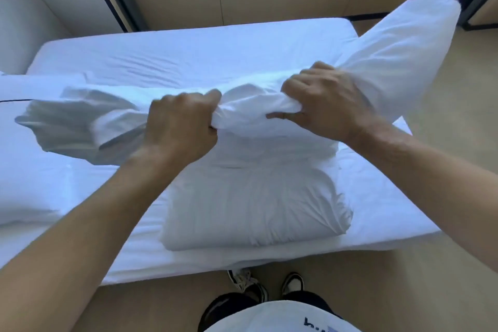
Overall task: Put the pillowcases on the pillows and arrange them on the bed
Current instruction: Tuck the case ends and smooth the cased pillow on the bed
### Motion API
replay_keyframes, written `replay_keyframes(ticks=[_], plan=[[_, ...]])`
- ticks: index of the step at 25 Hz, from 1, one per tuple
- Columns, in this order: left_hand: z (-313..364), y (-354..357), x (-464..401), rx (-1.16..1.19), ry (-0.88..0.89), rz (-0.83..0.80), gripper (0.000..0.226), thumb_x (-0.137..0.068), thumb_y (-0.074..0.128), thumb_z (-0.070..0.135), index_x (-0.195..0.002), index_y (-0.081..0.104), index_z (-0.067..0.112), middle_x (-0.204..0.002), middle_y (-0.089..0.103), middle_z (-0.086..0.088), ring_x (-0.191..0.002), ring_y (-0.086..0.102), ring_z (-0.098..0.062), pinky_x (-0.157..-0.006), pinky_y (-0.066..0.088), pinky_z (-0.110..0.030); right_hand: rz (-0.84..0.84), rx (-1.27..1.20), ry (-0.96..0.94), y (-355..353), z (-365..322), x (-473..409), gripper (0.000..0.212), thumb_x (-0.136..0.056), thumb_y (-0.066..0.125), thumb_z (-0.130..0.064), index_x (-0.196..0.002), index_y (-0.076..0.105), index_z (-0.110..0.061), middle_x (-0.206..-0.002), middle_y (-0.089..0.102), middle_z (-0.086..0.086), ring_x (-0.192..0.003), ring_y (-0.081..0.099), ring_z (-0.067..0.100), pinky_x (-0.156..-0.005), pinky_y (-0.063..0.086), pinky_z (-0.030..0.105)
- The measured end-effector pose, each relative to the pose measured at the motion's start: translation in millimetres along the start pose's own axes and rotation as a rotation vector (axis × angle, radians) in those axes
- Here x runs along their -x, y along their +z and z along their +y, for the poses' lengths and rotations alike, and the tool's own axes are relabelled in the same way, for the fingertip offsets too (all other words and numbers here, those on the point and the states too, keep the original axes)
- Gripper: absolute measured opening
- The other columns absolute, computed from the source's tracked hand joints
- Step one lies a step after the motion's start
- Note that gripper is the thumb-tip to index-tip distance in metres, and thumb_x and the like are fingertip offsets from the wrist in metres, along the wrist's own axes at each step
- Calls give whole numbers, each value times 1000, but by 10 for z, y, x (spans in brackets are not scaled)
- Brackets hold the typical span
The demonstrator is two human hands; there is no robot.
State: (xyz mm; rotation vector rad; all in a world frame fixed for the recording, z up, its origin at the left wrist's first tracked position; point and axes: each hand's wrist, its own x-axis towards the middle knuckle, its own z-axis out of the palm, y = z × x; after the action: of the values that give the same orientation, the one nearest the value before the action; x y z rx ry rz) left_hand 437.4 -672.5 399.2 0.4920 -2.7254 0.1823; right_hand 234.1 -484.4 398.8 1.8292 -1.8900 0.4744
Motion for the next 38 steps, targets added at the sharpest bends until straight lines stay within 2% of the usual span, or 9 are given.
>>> replay_keyframes(ticks=[6, 12, 15, 17, 24, 29, 33, 35, 38], plan=[[1112, 1421, 1746, 97, -209, -878, 36, -73, 65, -5, -102, 55, 14, -90, 70, -11, -82, 69, -37, -60, 48, -37, -1050, -220, 381, 1251, -948, 2043, 31, -91, 65, -18, -116, 48, -11, -103, 68, 10, -97, 67, 36, -74, 49, 42], [1182, 1649, 1845, 30, -186, -961, 38, -80, 53, -9, -111, 54, 13, -95, 71, -9, -92, 66, -33, -74, 36, -33, -1122, -280, 470, 1492, -1051, 2144, 29, -93, 57, -11, -117, 41, -12, -93, 63, 11, -88, 64, 36, -58, 40, 38], [1036, 1721, 1904, 17, -89, -851, 38, -67, 64, -9, -100, 61, 9, -65, 58, -4, -67, 61, -27, -112, 41, -39, -1143, -283, 461, 1432, -1116, 2071, 30, -95, 62, -21, -116, 42, -11, -91, 58, 10, -92, 63, 35, -63, 42, 40], [939, 1804, 2122, 13, 46, -720, 56, -48, 76, -6, -104, 69, -1, -57, 51, -2, -53, 55, -23, -107, 47, -46, -1170, -297, 458, 1441, -1241, 2152, 31, -96, 61, -23, -118, 42, -12, -96, 61, 10, -93, 64, 35, -66, 44, 40], [852, 2207, 2178, 152, 93, -1194, 78, -87, 56, 38, -150, 37, -5, -137, 55, -18, -128, 52, -34, -118, 23, -59, -1589, -397, 588, 1882, -1432, 2393, 35, -93, 52, -18, -128, 53, -10, -121, 64, 14, -107, 65, 32, -88, 56, 40], [416, 2277, 1475, 252, 5, -692, 40, -97, 41, 40, -92, 61, 5, -86, 52, -6, -76, 56, -29, -58, 45, -35, -1223, -583, 869, 1835, -1048, 1635, 28, -89, 55, -30, -69, 51, -10, -66, 54, 7, -57, 48, 26, -55, 40, 33], [-135, 2441, 1175, 16, -138, -497, 62, -93, 39, 51, -128, 58, 3, -123, 56, -22, -118, 52, -39, -103, 36, -62, -557, -211, 827, 1937, -558, 1237, 33, -91, 52, -36, -116, 65, -18, -110, 63, 6, -101, 60, 31, -90, 45, 45], [-278, 2571, 1379, -17, -225, -638, 85, -92, 32, 69, -158, 26, 17, -161, 23, -20, -151, 14, -39, -114, -7, -71, -607, -11, 741, 2106, -361, 1411, 54, -94, 44, -47, -143, 52, -25, -146, 49, 13, -138, 41, 40, -115, 22, 58], [-293, 2742, 1973, -6, -386, -670, 85, -88, 19, 81, -160, -3, 42, -169, -16, -1, -154, -16, -33, -107, -9, -79, -839, 77, 710, 2330, -351, 2060, 69, -97, 28, -65, -160, 16, -39, -171, 6, 2, -156, -1, 37, -120, -4, 67]])
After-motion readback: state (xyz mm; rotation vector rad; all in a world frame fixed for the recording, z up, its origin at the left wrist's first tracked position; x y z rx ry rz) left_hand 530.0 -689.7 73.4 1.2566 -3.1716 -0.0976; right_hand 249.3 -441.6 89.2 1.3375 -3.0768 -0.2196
